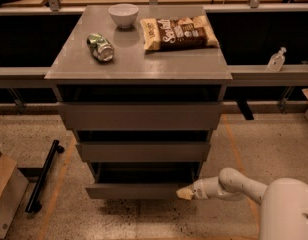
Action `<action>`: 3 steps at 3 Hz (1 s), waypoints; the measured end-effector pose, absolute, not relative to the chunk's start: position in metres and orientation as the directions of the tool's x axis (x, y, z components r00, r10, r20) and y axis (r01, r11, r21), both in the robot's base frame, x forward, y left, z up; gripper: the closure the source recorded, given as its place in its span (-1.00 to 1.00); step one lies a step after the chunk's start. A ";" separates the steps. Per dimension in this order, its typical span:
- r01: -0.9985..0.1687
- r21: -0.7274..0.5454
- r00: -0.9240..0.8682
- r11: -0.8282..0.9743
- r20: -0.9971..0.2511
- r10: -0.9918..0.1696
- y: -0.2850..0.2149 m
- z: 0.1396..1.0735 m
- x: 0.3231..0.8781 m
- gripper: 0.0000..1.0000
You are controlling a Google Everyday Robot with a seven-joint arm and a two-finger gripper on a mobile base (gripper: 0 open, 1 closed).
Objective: Open bottom drawer
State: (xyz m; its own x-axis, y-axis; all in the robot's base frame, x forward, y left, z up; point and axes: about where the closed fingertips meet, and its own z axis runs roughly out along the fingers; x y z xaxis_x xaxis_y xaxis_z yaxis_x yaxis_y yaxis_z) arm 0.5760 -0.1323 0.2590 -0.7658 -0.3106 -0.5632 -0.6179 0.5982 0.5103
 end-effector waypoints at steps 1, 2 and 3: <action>-0.600 0.571 -0.794 0.560 -0.507 -0.334 -0.110 0.246 0.530 0.72; -0.618 0.563 -0.781 0.548 -0.522 -0.344 -0.107 0.250 0.541 0.26; -0.652 0.526 -0.750 0.547 -0.553 -0.362 -0.106 0.260 0.563 -0.22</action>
Offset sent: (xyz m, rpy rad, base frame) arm -0.0161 0.0227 -0.0018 0.0234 0.0343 0.0720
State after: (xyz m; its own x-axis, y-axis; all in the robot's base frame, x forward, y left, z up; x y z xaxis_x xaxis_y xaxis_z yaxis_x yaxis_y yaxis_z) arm 0.5626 -0.1062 0.2598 -0.7503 -0.3623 -0.5530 -0.6515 0.5470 0.5256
